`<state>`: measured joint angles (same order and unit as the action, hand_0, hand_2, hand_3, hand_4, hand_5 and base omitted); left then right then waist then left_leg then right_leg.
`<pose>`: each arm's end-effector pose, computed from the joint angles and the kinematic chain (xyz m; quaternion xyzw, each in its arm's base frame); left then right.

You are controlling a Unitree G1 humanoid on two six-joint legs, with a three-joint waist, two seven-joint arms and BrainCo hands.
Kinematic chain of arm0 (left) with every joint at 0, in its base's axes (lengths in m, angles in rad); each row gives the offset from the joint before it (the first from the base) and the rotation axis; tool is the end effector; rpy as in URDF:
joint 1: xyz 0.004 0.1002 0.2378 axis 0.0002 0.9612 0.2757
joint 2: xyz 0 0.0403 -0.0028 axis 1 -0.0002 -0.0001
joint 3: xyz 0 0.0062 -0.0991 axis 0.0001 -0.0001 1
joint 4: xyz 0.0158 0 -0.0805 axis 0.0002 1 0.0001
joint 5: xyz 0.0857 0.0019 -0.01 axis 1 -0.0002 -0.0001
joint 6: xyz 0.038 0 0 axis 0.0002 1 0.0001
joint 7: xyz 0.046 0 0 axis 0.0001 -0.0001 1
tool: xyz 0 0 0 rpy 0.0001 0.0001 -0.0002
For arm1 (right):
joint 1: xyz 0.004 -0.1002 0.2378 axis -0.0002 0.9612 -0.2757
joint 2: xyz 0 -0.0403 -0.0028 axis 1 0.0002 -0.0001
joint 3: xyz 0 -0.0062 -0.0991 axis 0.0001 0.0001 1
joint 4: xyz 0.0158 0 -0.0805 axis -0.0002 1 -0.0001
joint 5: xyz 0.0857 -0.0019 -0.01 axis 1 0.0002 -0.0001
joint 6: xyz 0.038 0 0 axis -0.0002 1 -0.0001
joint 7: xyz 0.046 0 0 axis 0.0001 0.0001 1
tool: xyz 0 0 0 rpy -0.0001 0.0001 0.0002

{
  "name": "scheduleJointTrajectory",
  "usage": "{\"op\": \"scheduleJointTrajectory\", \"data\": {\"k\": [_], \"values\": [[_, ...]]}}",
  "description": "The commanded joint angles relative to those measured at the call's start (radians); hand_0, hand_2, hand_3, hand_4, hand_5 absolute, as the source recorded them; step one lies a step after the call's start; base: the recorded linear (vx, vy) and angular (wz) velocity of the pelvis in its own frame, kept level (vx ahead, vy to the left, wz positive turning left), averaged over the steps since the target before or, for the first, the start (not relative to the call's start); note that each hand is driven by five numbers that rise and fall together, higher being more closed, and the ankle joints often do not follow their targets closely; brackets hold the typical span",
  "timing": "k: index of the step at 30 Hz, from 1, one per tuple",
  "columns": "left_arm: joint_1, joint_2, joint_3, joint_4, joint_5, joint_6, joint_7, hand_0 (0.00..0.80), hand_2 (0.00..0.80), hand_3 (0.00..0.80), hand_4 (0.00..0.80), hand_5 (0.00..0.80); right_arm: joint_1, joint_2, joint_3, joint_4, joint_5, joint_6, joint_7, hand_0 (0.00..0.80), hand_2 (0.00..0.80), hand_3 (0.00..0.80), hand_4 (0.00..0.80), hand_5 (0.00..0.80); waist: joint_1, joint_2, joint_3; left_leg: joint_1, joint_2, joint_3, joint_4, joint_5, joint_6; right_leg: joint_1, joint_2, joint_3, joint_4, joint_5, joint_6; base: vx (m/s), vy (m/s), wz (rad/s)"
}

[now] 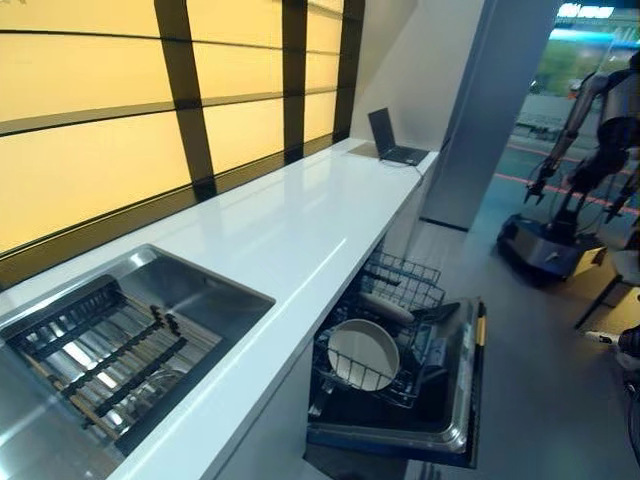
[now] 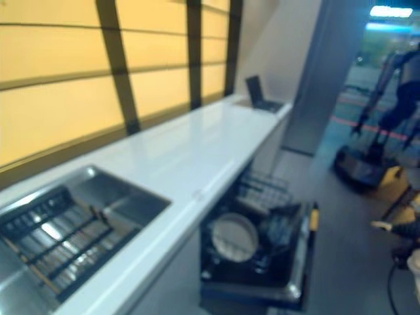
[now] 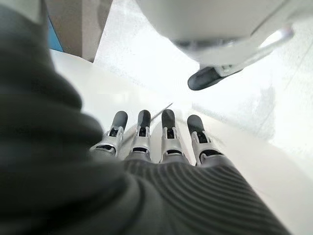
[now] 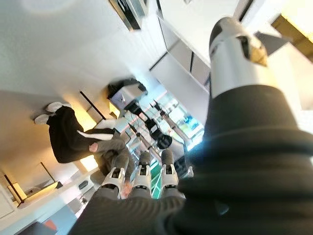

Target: Take plates into dishwasher

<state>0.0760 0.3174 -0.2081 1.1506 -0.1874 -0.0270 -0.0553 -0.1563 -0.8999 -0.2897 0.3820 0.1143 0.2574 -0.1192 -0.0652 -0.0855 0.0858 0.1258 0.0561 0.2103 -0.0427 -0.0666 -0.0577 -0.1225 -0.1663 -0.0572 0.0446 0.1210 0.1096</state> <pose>0.0529 0.2401 -0.0931 0.0918 0.5686 0.0313 0.8169 0.1895 -0.3719 0.1396 -0.3080 0.1189 -0.3151 0.8898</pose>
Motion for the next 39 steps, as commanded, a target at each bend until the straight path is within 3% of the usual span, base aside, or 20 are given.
{"op": "scheduleJointTrajectory", "data": {"k": [1, 4, 8, 12, 22, 25, 27, 30, 39], "values": [[-0.119, 0.092, 0.052, -0.009, -0.008, -0.013, 0.049, 0.0, 0.0, 0.0, 0.0, 0.0, -0.038, 0.02, 0.04, 0.018, 0.081, -0.077, -0.033, 0.0, 0.0, 0.0, 0.0, 0.0, -0.011, 0.036, 0.032, -0.116, -0.02, -0.114, 0.027, 0.022, 0.098, 0.007, -0.034, 0.107, 0.052, 0.058, 0.014, -0.133, -0.222, -0.03], [-0.164, 0.098, 0.047, -0.038, -0.014, -0.017, 0.062, 0.0, 0.0, 0.0, 0.0, 0.0, -0.083, 0.068, 0.076, 0.053, 0.166, -0.118, -0.053, 0.0, 0.0, 0.0, 0.0, 0.0, 0.011, 0.033, 0.065, -0.165, -0.011, -0.116, 0.04, 0.027, 0.088, 0.005, -0.028, 0.061, 0.0, 0.015, 0.017, -0.259, -0.276, 0.0], [-0.235, 0.099, 0.034, -0.062, -0.036, -0.001, 0.073, 0.0, 0.0, 0.0, 0.0, 0.0, -0.165, 0.13, 0.128, 0.072, 0.326, -0.153, -0.058, 0.0, 0.0, 0.0, 0.0, 0.0, 0.016, 0.046, 0.113, -0.203, 0.021, -0.133, 0.029, 0.056, 0.061, -0.01, 0.005, 0.042, -0.016, -0.026, 0.011, -0.241, -0.321, 0.22], [-0.251, 0.053, 0.01, -0.045, -0.06, -0.052, 0.105, 0.0, 0.0, 0.0, 0.0, 0.0, -0.208, 0.201, 0.153, 0.093, 0.462, -0.185, -0.009, 0.0, 0.0, 0.0, 0.0, 0.0, 0.014, 0.074, 0.153, -0.228, 0.049, -0.156, 0.017, 0.098, 0.026, -0.017, 0.032, 0.016, -0.021, -0.052, -0.025, -0.126, -0.236, 0.02], [-0.278, 0.024, -0.027, -0.054, -0.102, -0.107, 0.117, 0.0, 0.0, 0.0, 0.0, 0.0, -0.289, 0.274, 0.221, 0.224, 0.604, -0.21, 0.086, 0.0, 0.0, 0.0, 0.0, 0.0, 0.018, 0.141, 0.2, -0.27, 0.084, -0.219, -0.024, 0.184, -0.022, -0.046, 0.063, -0.033, 0.023, -0.105, -0.082, -0.088, -0.18, 0.13], [-0.28, 0.004, -0.051, -0.06, -0.103, -0.122, 0.107, 0.0, 0.0, 0.0, 0.0, 0.0, -0.31, 0.279, 0.218, 0.275, 0.652, -0.217, 0.09, 0.0, 0.0, 0.0, 0.0, 0.0, 0.015, 0.175, 0.21, -0.277, 0.085, -0.196, -0.024, 0.198, -0.033, -0.049, 0.058, -0.058, 0.039, -0.122, -0.089, -0.046, -0.051, 0.11], [-0.288, -0.008, -0.071, -0.064, -0.097, -0.133, 0.099, 0.0, 0.0, 0.0, 0.0, 0.0, -0.315, 0.283, 0.215, 0.301, 0.663, -0.235, 0.066, 0.0, 0.0, 0.0, 0.0, 0.0, 0.008, 0.199, 0.219, -0.286, 0.084, -0.139, -0.026, 0.21, -0.04, -0.053, 0.047, -0.095, 0.05, -0.133, -0.089, -0.068, -0.048, 0.26], [-0.296, -0.012, -0.085, -0.067, -0.096, -0.135, 0.098, 0.0, 0.0, 0.0, 0.0, 0.0, -0.325, 0.28, 0.214, 0.325, 0.684, -0.246, 0.058, 0.0, 0.0, 0.0, 0.0, 0.0, 0.006, 0.211, 0.224, -0.292, 0.082, -0.118, -0.027, 0.215, -0.043, -0.06, 0.041, -0.113, 0.06, -0.139, -0.089, -0.045, -0.016, 0.32], [-0.333, -0.022, -0.136, -0.071, -0.129, -0.163, 0.114, 0.0, 0.0, 0.0, 0.0, 0.0, -0.376, 0.277, 0.201, 0.416, 0.858, -0.247, 0.18, 0.0, 0.0, 0.0, 0.0, 0.0, -0.006, 0.272, 0.277, -0.339, 0.056, -0.11, -0.023, 0.236, -0.04, -0.159, 0.02, -0.116, 0.148, -0.156, -0.09, -0.038, 0.034, 0.06]]}}
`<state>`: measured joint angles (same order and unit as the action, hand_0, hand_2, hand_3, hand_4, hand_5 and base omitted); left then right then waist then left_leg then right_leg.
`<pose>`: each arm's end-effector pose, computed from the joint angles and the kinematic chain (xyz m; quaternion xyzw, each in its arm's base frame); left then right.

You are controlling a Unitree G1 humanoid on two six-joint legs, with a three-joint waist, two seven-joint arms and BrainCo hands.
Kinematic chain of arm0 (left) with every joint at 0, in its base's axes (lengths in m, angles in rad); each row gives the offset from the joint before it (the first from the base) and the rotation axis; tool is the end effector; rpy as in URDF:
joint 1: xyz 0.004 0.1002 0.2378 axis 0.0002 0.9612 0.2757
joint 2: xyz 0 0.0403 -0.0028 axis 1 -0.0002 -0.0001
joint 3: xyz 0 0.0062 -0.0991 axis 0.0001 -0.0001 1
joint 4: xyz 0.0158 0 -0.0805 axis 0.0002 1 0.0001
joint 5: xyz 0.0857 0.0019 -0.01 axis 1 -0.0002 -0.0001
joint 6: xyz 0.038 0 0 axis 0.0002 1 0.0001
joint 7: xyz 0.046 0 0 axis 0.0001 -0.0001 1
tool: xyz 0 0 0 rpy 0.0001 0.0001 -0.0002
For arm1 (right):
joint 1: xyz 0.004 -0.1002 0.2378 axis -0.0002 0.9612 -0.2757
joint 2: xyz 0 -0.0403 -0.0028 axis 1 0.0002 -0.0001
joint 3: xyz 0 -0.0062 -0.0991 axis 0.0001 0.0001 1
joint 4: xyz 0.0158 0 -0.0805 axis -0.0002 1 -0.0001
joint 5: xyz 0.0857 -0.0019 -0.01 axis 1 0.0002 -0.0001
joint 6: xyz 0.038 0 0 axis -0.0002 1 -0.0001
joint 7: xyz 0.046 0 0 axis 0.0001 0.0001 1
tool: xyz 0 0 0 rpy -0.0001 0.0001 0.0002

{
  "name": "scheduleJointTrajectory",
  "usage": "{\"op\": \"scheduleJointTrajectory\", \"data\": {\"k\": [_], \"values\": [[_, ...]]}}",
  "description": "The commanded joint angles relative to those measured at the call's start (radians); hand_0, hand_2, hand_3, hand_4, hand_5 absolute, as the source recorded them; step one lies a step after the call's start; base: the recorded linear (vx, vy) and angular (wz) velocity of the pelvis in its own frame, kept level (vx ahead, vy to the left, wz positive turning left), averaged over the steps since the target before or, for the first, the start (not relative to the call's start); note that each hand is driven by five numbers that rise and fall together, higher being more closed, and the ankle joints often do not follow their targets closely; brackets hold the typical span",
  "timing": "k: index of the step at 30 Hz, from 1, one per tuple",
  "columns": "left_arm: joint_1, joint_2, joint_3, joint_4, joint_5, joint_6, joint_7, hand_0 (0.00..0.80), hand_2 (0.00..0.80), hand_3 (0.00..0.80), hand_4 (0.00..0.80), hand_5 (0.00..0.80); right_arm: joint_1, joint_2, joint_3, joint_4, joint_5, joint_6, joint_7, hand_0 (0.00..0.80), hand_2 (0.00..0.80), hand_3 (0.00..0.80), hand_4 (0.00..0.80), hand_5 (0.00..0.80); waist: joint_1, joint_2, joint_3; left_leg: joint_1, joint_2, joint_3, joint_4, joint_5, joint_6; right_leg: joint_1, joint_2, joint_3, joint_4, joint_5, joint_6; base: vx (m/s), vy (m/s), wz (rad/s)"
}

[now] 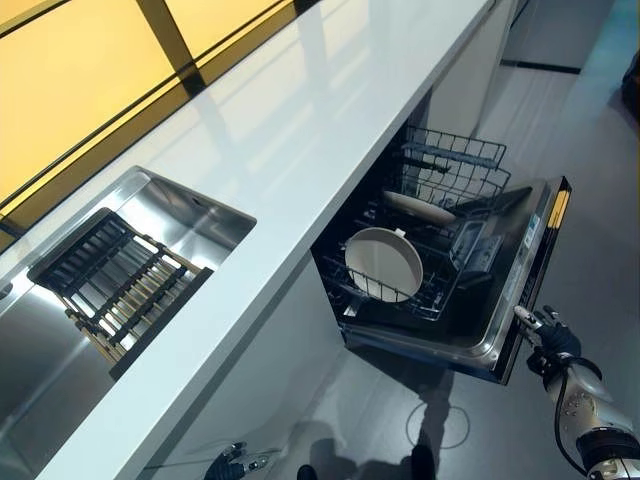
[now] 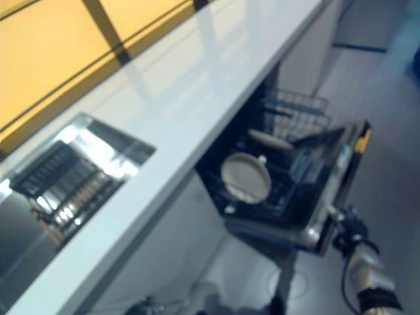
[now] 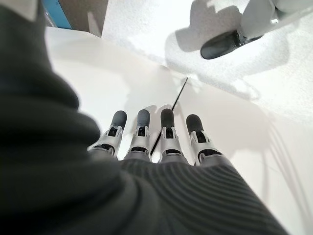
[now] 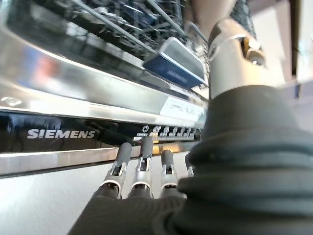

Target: Take plates into dishwasher

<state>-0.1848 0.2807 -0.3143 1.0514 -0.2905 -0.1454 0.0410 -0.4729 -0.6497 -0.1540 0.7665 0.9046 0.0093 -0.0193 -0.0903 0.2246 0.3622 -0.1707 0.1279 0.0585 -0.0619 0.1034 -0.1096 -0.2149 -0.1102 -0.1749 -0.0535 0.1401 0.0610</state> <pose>0.1584 0.2059 -0.0640 0.0932 0.3657 0.0072 0.9260 0.2501 -0.3221 0.0961 0.1991 0.0199 -0.2200 0.9548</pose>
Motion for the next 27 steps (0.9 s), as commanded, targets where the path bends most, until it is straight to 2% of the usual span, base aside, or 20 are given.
{"op": "scheduleJointTrajectory", "data": {"k": [1, 12, 20, 27], "values": [[-0.077, 0.015, -0.033, 0.028, -0.028, -0.048, 0.019, 0.0, 0.0, 0.0, 0.0, 0.0, -0.063, 0.031, 0.067, 0.037, 0.076, 0.0, 0.093, 0.0, 0.0, 0.0, 0.0, 0.0, 0.019, -0.035, 0.008, -0.047, -0.017, 0.045, -0.005, 0.068, 0.012, -0.073, -0.037, 0.001, 0.251, -0.175, -0.041, -0.038, 0.022, -0.02], [-0.083, 0.018, -0.063, -0.012, -0.034, -0.042, 0.013, 0.0, 0.0, 0.0, 0.0, 0.0, -0.132, 0.058, 0.097, 0.106, 0.073, -0.004, 0.156, 0.0, 0.0, 0.0, 0.0, 0.0, 0.045, -0.006, 0.043, -0.08, -0.024, 0.057, -0.017, 0.09, 0.013, -0.104, -0.048, -0.03, 0.268, -0.172, -0.034, -0.007, 0.006, -0.03], [-0.097, 0.02, -0.08, -0.022, -0.02, -0.021, 0.003, 0.0, 0.0, 0.0, 0.0, 0.0, -0.183, 0.095, 0.157, 0.104, 0.037, 0.002, 0.194, 0.0, 0.0, 0.0, 0.0, 0.0, 0.073, -0.017, 0.042, -0.073, -0.034, 0.049, -0.014, 0.083, 0.019, -0.089, -0.062, -0.057, 0.269, -0.171, -0.026, 0.008, 0.004, 0.0], [-0.104, 0.016, -0.097, -0.028, -0.018, -0.014, -0.005, 0.0, 0.0, 0.0, 0.0, 0.0, -0.226, 0.111, 0.213, 0.093, -0.022, 0.035, 0.207, 0.0, 0.0, 0.0, 0.0, 0.0, 0.09, -0.021, 0.039, -0.07, -0.05, 0.032, -0.016, 0.078, 0.029, -0.08, -0.071, -0.058, 0.258, -0.157, -0.018, 0.007, 0.015, 0.0]]}}
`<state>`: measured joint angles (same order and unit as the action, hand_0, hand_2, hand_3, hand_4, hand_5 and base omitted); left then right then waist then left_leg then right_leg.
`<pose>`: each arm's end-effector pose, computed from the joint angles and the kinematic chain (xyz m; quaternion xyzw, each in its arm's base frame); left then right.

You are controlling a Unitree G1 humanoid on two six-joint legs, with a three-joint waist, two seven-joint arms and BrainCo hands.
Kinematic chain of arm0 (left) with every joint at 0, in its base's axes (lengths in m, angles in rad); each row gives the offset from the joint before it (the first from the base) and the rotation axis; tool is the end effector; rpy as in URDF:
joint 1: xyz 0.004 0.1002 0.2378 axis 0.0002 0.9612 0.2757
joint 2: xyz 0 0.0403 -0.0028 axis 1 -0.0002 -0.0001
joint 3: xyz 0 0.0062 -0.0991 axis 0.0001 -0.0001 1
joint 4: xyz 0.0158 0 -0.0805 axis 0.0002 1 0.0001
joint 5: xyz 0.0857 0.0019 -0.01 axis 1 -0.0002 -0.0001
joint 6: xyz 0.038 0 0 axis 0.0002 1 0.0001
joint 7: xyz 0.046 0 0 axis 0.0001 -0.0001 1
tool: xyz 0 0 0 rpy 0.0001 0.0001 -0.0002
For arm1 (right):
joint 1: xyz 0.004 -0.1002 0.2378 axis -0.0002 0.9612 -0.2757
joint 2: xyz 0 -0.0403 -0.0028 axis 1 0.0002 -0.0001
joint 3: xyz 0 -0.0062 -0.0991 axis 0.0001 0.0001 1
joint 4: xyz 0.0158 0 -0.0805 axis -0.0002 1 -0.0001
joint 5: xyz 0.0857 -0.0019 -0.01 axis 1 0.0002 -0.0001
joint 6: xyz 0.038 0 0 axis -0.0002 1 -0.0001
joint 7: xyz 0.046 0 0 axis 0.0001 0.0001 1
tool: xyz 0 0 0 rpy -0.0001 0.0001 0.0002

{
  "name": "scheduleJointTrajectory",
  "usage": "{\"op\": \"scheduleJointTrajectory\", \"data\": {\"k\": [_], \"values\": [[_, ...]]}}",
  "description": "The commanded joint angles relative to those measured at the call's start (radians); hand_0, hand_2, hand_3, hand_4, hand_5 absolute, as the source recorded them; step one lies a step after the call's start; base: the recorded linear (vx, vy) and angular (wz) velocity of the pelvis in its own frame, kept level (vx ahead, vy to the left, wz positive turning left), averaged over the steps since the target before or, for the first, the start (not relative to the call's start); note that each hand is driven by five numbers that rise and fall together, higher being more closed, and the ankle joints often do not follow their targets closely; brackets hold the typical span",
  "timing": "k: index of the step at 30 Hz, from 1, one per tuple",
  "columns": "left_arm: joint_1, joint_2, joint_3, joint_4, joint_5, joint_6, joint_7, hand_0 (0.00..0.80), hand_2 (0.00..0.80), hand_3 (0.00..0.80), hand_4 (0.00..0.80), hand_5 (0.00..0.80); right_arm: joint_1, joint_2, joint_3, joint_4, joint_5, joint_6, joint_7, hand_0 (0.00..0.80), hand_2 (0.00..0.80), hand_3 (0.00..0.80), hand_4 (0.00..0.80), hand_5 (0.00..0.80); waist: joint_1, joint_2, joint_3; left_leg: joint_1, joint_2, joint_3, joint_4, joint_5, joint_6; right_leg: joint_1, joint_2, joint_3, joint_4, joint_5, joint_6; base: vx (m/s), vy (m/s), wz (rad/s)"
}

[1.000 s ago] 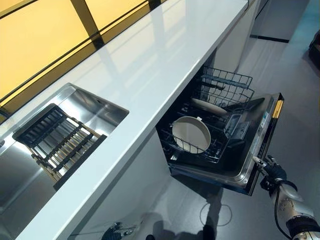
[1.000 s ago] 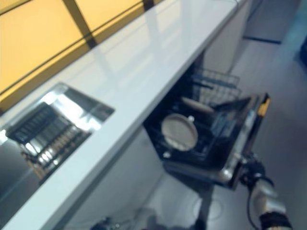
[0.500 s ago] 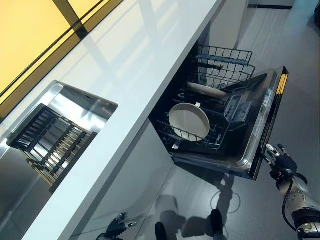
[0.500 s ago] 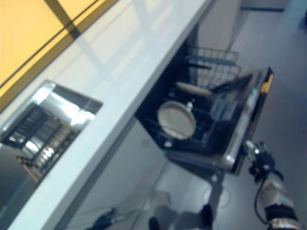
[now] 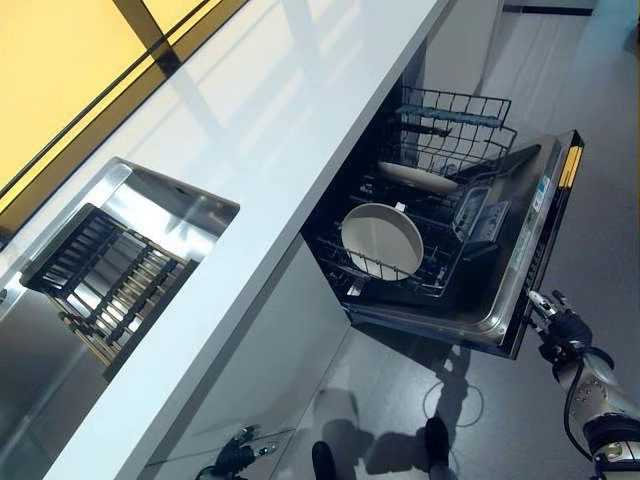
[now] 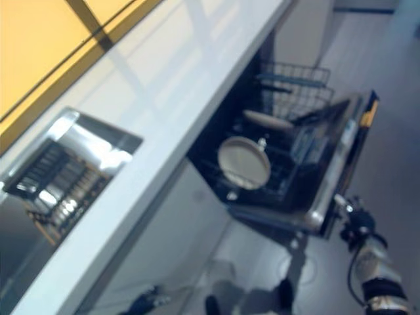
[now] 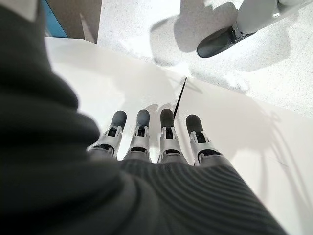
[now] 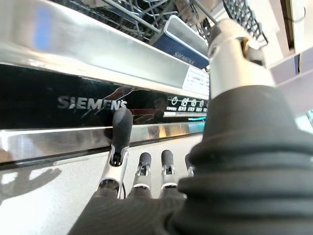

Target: Take plates into dishwasher

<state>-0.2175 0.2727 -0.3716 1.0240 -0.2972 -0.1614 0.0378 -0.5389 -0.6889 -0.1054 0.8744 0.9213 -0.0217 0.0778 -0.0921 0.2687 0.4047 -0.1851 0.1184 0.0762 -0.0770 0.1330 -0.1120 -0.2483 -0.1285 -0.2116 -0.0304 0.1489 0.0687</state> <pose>0.1707 0.1945 -0.0582 0.0999 0.3364 -0.0265 0.9360 0.2554 -0.3296 0.1024 0.1880 0.0117 -0.1921 0.9631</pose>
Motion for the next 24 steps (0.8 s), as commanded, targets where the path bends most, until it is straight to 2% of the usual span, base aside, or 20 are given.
{"op": "scheduleJointTrajectory", "data": {"k": [1, 17, 24], "values": [[-0.069, 0.024, -0.039, 0.0, -0.009, 0.002, -0.003, 0.0, 0.0, 0.0, 0.0, 0.0, -0.16, 0.154, 0.17, -0.019, -0.041, 0.067, 0.111, 0.0, 0.0, 0.0, 0.0, 0.0, 0.094, -0.067, -0.004, -0.055, -0.041, 0.013, -0.001, 0.048, 0.032, -0.045, -0.053, -0.021, 0.233, -0.165, -0.025, 0.017, 0.03, -0.01], [-0.067, 0.052, -0.02, 0.004, 0.025, 0.051, -0.007, 0.0, 0.0, 0.0, 0.0, 0.0, -0.146, 0.232, 0.308, -0.182, -0.093, 0.123, 0.156, 0.0, 0.0, 0.0, 0.0, 0.0, 0.133, -0.154, -0.018, -0.035, -0.023, 0.005, -0.01, 0.045, 0.035, 0.017, -0.036, -0.053, 0.151, -0.115, -0.012, 0.012, -0.008, 0.01], [-0.064, 0.064, -0.011, 0.0, 0.035, 0.069, -0.011, 0.0, 0.0, 0.0, 0.0, 0.0, -0.142, 0.254, 0.329, -0.25, -0.082, 0.119, 0.154, 0.0, 0.0, 0.0, 0.0, 0.0, 0.144, -0.175, -0.029, -0.025, -0.017, -0.002, -0.01, 0.041, 0.034, 0.043, -0.032, -0.061, 0.133, -0.111, -0.012, 0.015, -0.013, 0.03]]}}
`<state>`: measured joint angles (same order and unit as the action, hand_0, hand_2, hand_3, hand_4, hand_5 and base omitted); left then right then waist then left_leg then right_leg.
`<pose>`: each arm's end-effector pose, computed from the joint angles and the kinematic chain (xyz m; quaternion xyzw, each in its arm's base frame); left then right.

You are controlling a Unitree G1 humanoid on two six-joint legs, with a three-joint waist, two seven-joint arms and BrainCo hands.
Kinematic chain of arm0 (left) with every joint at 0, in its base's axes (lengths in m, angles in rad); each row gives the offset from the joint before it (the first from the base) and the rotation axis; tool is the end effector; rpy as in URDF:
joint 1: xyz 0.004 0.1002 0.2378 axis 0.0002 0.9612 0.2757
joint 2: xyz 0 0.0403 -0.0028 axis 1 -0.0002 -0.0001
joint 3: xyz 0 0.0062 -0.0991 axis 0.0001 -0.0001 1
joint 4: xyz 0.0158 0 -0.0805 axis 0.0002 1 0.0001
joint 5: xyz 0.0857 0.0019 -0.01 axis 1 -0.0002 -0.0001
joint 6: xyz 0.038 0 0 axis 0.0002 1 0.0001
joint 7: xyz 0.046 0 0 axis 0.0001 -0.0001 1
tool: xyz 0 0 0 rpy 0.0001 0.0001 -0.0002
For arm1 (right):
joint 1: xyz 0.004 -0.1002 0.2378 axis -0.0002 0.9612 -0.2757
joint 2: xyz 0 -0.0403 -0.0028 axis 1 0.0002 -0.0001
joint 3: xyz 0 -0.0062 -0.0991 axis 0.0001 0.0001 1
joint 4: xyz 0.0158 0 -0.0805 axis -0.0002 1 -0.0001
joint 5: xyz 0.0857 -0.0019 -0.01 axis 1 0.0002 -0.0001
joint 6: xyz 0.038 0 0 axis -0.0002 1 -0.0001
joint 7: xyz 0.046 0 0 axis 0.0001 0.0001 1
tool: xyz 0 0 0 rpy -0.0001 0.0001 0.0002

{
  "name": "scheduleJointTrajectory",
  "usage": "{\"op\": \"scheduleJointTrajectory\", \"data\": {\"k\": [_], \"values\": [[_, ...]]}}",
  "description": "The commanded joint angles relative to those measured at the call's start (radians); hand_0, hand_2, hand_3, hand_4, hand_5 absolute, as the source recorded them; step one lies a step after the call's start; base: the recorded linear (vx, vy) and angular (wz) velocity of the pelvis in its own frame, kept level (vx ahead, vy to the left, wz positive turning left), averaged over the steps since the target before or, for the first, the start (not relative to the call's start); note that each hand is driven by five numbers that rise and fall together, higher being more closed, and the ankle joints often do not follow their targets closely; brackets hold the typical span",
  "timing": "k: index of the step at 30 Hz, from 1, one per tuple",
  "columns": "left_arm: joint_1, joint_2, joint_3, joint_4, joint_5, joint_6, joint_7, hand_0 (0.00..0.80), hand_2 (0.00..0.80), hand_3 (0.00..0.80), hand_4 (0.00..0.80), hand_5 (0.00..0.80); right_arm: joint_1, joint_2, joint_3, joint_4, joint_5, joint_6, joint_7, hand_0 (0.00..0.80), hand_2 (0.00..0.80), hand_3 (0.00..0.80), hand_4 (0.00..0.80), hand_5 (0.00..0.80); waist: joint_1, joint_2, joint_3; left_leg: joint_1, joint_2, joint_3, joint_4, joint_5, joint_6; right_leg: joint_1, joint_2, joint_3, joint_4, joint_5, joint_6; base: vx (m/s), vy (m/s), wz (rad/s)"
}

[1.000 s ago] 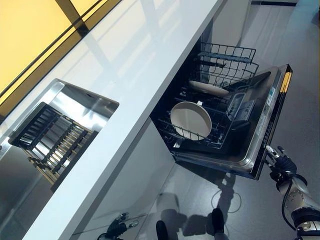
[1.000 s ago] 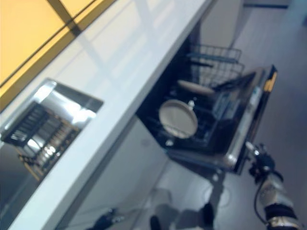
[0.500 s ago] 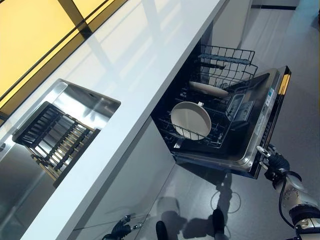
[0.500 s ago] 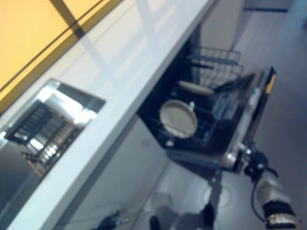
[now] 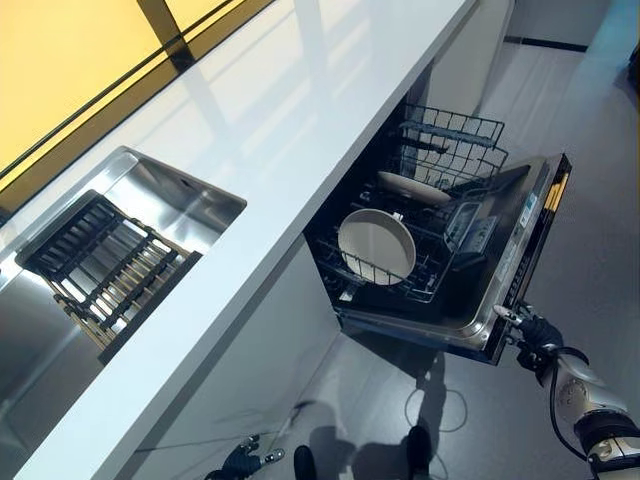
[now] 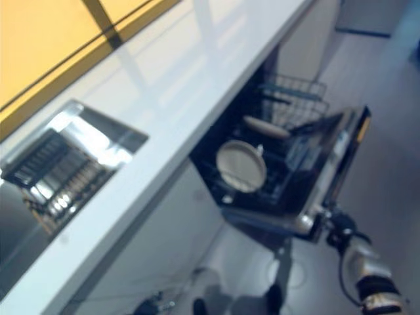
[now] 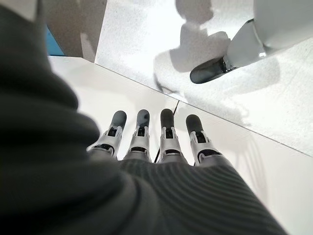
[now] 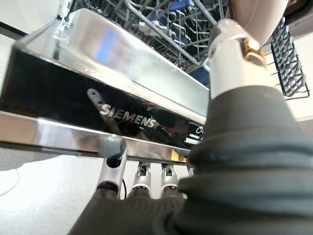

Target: Take plates into dishwasher

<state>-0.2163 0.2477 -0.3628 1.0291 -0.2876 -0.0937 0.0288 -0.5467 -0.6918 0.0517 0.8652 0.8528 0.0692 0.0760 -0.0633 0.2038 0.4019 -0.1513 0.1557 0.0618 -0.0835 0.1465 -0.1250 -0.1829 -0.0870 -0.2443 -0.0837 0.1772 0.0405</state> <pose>0.1678 0.1883 -0.0624 0.0922 0.3702 -0.0323 0.9238 0.2615 -0.3133 0.0918 0.1180 0.1038 -0.1409 0.9775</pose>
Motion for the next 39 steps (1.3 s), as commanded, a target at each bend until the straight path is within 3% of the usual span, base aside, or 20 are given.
{"op": "scheduleJointTrajectory", "data": {"k": [1, 11, 30, 39], "values": [[-0.064, 0.09, -0.018, -0.003, 0.025, 0.0, -0.003, 0.0, 0.0, 0.0, 0.0, 0.0, -0.135, 0.259, 0.174, -0.252, -0.013, 0.029, 0.159, 0.0, 0.0, 0.0, 0.0, 0.0, 0.117, -0.112, -0.029, -0.056, -0.055, 0.01, -0.004, 0.027, 0.047, -0.017, -0.073, -0.029, 0.182, -0.138, 0.016, 0.021, 0.0, 0.07], [-0.047, 0.085, -0.016, 0.008, 0.036, -0.004, -0.004, 0.0, 0.0, 0.0, 0.0, 0.0, -0.13, 0.265, 0.172, -0.308, 0.004, 0.011, 0.167, 0.0, 0.0, 0.0, 0.0, 0.0, 0.124, -0.121, -0.044, -0.044, -0.054, 0.003, -0.004, 0.021, 0.047, 0.009, -0.072, -0.035, 0.164, -0.137, 0.017, 0.002, 0.0, 0.0], [-0.008, 0.074, 0.0, 0.032, 0.051, 0.0, -0.032, 0.0, 0.0, 0.0, 0.0, 0.0, -0.163, 0.269, 0.2, -0.458, -0.011, 0.062, 0.199, 0.0, 0.0, 0.0, 0.0, 0.0, 0.162, -0.139, -0.098, 0.001, -0.059, -0.032, -0.004, 0.011, 0.048, 0.088, -0.081, -0.064, 0.145, -0.152, 0.013, 0.031, 0.013, 0.07], [0.037, 0.089, 0.022, 0.054, 0.082, 0.001, -0.06, 0.0, 0.0, 0.0, 0.0, 0.0, -0.146, 0.245, 0.27, -0.518, -0.18, 0.044, 0.288, 0.0, 0.0, 0.0, 0.0, 0.0, 0.204, -0.168, -0.135, 0.015, -0.065, -0.068, -0.004, 0.012, 0.052, 0.133, -0.074, -0.097, 0.146, -0.168, 0.011, 0.095, 0.012, 0.28]]}}
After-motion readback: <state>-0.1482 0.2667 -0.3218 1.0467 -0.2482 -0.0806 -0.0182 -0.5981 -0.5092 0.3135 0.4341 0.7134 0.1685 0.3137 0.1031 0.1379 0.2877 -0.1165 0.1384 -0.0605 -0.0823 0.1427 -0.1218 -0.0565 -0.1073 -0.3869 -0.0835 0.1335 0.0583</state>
